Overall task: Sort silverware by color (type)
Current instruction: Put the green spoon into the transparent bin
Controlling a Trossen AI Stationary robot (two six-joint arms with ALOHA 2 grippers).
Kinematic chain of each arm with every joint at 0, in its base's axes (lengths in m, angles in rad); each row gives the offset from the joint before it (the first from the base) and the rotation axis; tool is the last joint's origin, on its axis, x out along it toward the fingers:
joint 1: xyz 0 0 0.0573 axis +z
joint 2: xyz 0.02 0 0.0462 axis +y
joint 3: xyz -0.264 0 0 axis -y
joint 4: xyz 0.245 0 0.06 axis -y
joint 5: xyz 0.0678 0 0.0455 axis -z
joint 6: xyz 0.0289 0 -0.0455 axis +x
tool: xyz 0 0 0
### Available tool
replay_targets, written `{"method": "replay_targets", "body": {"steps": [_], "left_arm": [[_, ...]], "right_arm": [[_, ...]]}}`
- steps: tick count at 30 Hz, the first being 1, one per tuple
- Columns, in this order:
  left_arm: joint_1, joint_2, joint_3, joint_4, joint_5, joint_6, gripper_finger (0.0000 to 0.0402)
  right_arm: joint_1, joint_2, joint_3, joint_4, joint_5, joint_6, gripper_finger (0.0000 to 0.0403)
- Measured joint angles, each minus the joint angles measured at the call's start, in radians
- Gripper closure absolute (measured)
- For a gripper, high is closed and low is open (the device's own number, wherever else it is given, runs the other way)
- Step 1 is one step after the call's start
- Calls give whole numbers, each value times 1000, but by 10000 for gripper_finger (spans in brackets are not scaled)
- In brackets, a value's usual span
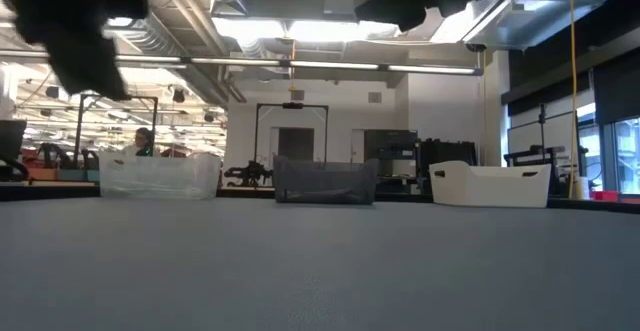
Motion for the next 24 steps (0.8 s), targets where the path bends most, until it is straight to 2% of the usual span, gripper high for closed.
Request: {"method": "replay_targets", "body": {"steps": [6, 8, 18, 24], "left_arm": [[-152, 29, 3, 113, -28, -164, 331], [-189, 60, 35, 97, -24, -218, 331], [-361, 280, 357, -261, 21, -607, 331], [-451, 377, 401, -355, 132, -875, 331]], "right_arm": [[43, 0, 0, -16, 0, -6, 221], [59, 0, 0, -17, 0, -10, 221], [152, 0, 0, -20, 0, -30, 221], [174, 0, 0, -46, 0, -9, 221]]}}
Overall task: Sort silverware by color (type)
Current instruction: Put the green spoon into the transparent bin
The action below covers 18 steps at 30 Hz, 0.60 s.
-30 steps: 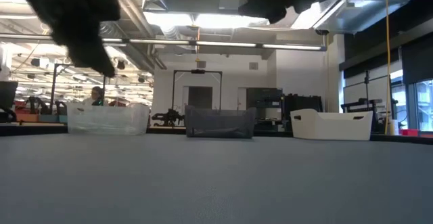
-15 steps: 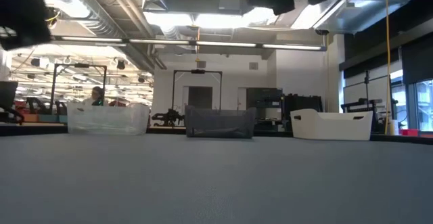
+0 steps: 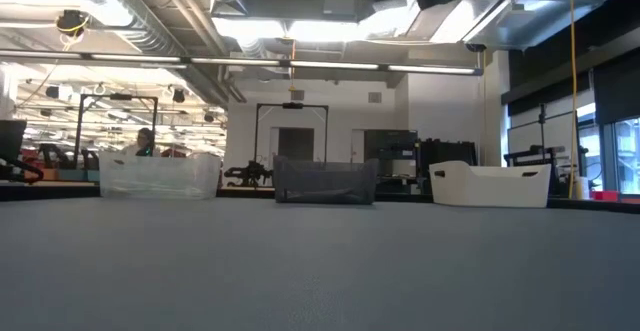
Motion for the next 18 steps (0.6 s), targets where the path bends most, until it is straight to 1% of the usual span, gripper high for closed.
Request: {"method": "replay_targets", "body": {"steps": [5, 10, 12, 14, 18], "left_arm": [[-70, 53, 0, -118, 84, -209, 331], [-127, 95, 0, -193, 107, -383, 331], [-147, 114, -7, -193, 121, -446, 331], [-157, 127, -16, -173, 138, -473, 331], [-159, 155, -26, -157, 169, -478, 331]], "right_arm": [[-1, 0, 0, -25, 0, 40, 221], [-2, 0, 0, -34, 0, 70, 221], [-2, 0, 0, -38, 0, 85, 221], [-2, 0, 0, -39, 0, 91, 221], [-2, 0, 0, -46, 0, 93, 221]]}}
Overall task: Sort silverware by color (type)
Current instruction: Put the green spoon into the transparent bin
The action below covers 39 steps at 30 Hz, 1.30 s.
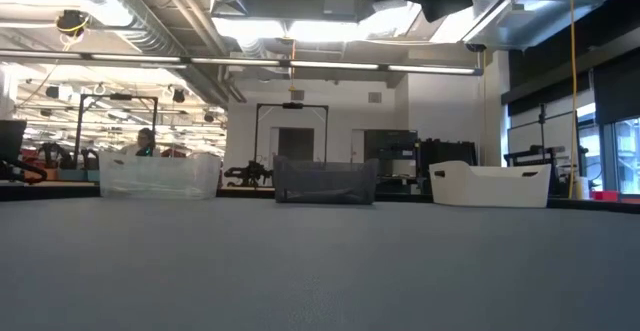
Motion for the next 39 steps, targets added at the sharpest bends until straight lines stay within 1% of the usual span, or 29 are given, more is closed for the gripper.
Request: {"method": "replay_targets", "body": {"steps": [8, 12, 16, 19, 23, 27, 30, 33, 35, 37, 39], "left_arm": [[6, 17, -65, 15, 8, -4, 331], [25, 16, -112, 80, -9, 27, 331], [47, 15, -147, 108, 46, 30, 331], [56, 14, -159, 121, 71, 24, 331], [66, 14, -161, 147, 76, 65, 331], [84, 18, -144, 137, 152, 97, 331], [93, 19, -113, 119, 185, 111, 331], [97, 19, -56, 109, 184, 111, 331], [95, 19, -21, 71, 166, 99, 331], [89, 19, -14, 48, 151, 85, 331], [88, 19, -27, 48, 172, 73, 331]], "right_arm": [[0, 0, 0, 2, 0, 0, 221], [0, 0, 0, 2, 0, -3, 221], [0, 0, 0, 1, -1, -3, 221], [0, 0, 0, -8, -22, -1, 221], [0, 0, 0, -8, -56, 1, 221], [0, 0, 0, -8, -60, 1, 221], [0, 0, 0, -8, -60, 1, 221], [0, 0, 0, -8, -60, 1, 221], [0, 0, 0, -6, -60, 1, 221], [0, 0, 0, -6, -60, 1, 221], [0, 0, 0, -6, -60, 1, 221]]}}
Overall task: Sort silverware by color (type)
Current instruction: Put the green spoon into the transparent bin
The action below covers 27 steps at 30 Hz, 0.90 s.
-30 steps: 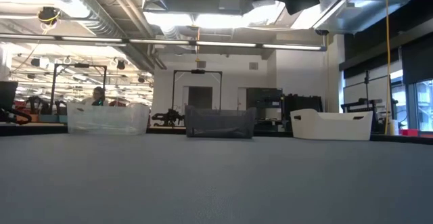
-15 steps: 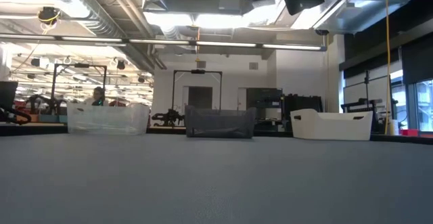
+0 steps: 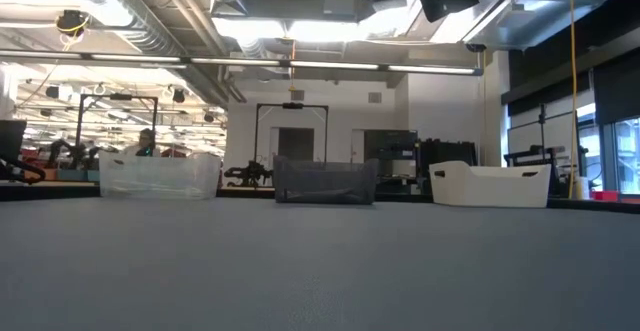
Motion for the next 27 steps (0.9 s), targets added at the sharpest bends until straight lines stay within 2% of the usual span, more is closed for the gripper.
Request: {"method": "replay_targets", "body": {"steps": [3, 8, 14, 18, 22, 27], "left_arm": [[0, 0, -42, 17, 55, -4, 331], [5, -3, -124, 107, 36, 34, 331], [19, -7, -173, 147, 110, 30, 331], [37, -6, -174, 156, 121, 51, 331], [57, 1, -157, 138, 191, 81, 331], [56, 2, -87, 78, 146, 79, 331]], "right_arm": [[0, 0, 0, 0, 0, 0, 221], [0, 0, 0, 0, 0, -3, 221], [-1, 0, 0, 2, 10, -8, 221], [-1, 0, 0, 2, 10, -8, 221], [-1, 0, 0, 2, 10, -8, 221], [-1, 0, 0, 2, 11, -8, 221]]}}
